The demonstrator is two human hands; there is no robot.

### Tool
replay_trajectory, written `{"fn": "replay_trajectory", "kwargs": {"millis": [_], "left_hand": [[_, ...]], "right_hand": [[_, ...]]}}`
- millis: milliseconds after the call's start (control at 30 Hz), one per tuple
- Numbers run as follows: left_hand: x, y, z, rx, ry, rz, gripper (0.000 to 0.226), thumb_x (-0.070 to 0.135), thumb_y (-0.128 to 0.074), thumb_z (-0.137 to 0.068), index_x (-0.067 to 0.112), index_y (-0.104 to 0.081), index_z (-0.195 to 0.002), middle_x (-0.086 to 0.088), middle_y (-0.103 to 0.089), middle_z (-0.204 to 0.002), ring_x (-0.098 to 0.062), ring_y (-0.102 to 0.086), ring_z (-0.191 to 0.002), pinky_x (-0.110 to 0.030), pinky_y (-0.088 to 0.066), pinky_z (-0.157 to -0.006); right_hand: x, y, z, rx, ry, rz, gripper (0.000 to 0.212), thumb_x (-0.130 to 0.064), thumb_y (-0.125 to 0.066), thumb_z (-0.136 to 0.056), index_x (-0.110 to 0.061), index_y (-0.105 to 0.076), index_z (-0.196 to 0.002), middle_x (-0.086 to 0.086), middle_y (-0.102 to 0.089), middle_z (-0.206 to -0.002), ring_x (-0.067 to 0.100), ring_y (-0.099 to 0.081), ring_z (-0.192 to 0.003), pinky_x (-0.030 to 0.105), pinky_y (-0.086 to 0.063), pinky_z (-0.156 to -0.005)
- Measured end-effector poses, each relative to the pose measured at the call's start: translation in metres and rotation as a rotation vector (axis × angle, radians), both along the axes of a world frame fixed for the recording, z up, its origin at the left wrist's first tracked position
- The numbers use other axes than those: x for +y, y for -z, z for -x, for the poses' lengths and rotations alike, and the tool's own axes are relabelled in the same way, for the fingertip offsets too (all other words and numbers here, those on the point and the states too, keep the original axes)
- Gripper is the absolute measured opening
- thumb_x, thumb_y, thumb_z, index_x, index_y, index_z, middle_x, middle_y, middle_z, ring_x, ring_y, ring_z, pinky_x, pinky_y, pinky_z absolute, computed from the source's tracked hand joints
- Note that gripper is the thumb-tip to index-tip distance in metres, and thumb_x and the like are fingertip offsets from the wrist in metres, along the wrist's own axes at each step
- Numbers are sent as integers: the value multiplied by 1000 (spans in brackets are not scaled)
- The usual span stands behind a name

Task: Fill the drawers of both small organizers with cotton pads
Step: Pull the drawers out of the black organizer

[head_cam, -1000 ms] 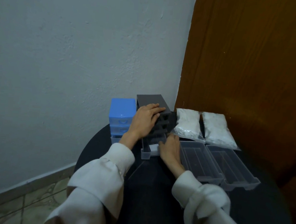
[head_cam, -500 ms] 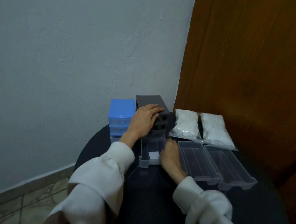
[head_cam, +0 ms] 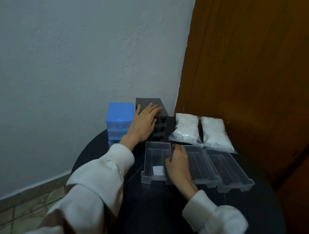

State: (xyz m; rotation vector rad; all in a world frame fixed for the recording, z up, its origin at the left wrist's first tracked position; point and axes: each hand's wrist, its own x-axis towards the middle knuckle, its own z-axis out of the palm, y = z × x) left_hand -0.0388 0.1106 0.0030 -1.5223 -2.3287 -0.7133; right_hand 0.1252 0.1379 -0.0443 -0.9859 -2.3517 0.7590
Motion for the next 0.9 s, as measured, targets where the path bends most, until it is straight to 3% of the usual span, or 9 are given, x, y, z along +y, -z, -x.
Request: {"fn": "replay_trajectory", "kwargs": {"millis": [67,200,300,400,533,667,833,900], "left_hand": [[-6,3,-15,-11,2,-106,59,12,-44,-96,17,-19,-149,-6,-28,-153,-17,-16,-144,-42,3,-118],[-24,18,-68,-194,42,-279,48,8,-50,-93,16,-39,-139,-6,-48,-139,-15,-39,-131,-36,-17,-118],[-32,33,-104,-295,55,-137,46,21,-49,-96,19,-37,-141,-2,-43,-144,-11,-36,-132,-34,-21,-116],[-29,42,-124,-350,67,81,56,37,-40,-99,23,-18,-148,-1,-19,-156,-15,-16,-143,-33,-11,-116],[-28,54,-136,-381,96,288,61,46,-32,-99,26,-5,-150,-2,0,-159,-15,2,-146,-35,-7,-116],[-39,58,-135,-373,76,285,59,45,-26,-101,22,-5,-151,1,0,-159,-11,1,-145,-30,-9,-116],[-71,58,-120,-373,25,285,61,39,-34,-100,22,-3,-151,7,13,-158,-13,-13,-144,-30,-24,-111],[-85,57,-114,-401,14,286,61,38,-35,-100,20,-6,-151,8,11,-157,-13,-15,-144,-29,-23,-111]], "right_hand": [[4,-6,-8,30,-6,-10,39,-2,-52,-90,-8,-46,-128,6,-45,-128,16,-46,-113,17,-35,-86],[25,-13,-32,44,31,-87,39,-6,-54,-90,-14,-49,-128,2,-46,-132,13,-48,-114,17,-34,-86],[48,-13,-54,-20,90,-112,41,-9,-57,-90,-18,-49,-129,2,-45,-135,15,-48,-119,24,-39,-93],[66,-8,-75,-151,96,-31,45,-13,-56,-90,-19,-44,-134,4,-44,-138,18,-46,-124,34,-41,-100],[64,-2,-91,-188,-11,107,54,-7,-46,-95,-18,-28,-145,8,-39,-145,19,-41,-130,33,-35,-105],[45,3,-83,-143,-111,140,64,2,-42,-93,-20,-18,-148,6,-34,-149,19,-34,-135,36,-29,-112],[21,9,-59,-130,-201,160,67,4,-40,-91,-19,-17,-150,5,-29,-151,19,-29,-138,41,-27,-114],[13,11,-49,-135,-232,163,67,4,-40,-91,-19,-15,-150,4,-26,-153,19,-26,-139,42,-26,-115]]}}
